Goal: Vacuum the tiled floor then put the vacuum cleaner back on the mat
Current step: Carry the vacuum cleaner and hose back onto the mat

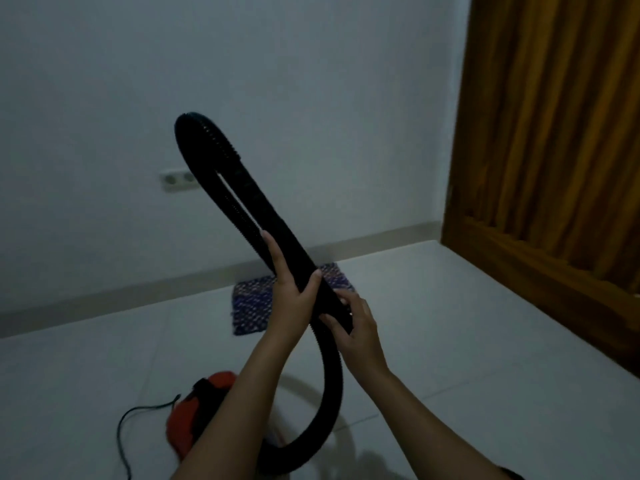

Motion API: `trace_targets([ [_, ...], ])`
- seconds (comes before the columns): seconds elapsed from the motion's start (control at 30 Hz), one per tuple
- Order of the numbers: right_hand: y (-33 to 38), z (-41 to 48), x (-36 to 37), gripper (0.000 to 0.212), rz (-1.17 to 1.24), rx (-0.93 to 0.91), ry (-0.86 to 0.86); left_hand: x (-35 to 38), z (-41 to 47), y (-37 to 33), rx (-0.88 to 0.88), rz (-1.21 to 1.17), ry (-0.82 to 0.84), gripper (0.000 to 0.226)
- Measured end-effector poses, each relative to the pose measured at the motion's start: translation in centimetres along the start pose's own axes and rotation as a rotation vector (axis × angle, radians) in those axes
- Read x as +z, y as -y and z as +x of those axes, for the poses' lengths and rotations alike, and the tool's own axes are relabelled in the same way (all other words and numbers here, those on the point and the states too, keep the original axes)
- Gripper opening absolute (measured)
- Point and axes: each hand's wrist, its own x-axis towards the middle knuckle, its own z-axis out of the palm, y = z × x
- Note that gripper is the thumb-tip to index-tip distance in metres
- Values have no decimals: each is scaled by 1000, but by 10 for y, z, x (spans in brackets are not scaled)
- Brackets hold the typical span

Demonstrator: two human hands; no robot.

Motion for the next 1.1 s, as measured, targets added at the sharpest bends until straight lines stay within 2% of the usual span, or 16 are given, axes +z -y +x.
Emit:
trace_targets([
  [0.13,-39,24,31,43,-76,30,210,-22,10,61,-117,-28,-79,100],
  [0.27,-78,37,50,38,-74,97,383,-31,16,109,-245,-51,-211,98],
  [0.43,-124,45,63,38,32,381,383,-40,16,154,-354,-94,-326,96],
  [0.6,-132,80,83,61,122,786,652,-48,12,170,-374,-137,-335,97],
  [0.67,-127,90,95,62,88,789,719,-50,8,169,-378,-151,-306,97],
  [0.73,-126,92,102,53,109,743,707,-49,2,166,-395,-148,-286,96],
  [0.8,-128,88,103,38,162,698,624,-48,-2,163,-394,-154,-271,96],
  [0.87,-129,82,94,34,182,648,528,-44,-5,161,-389,-157,-246,97],
  [0.97,-122,70,76,53,201,521,482,-37,-9,155,-391,-163,-220,97],
  [1.03,-110,63,65,63,188,409,547,-33,-12,149,-377,-173,-200,96],
  [1.1,-99,57,56,83,130,331,622,-34,-15,143,-368,-191,-182,95],
])
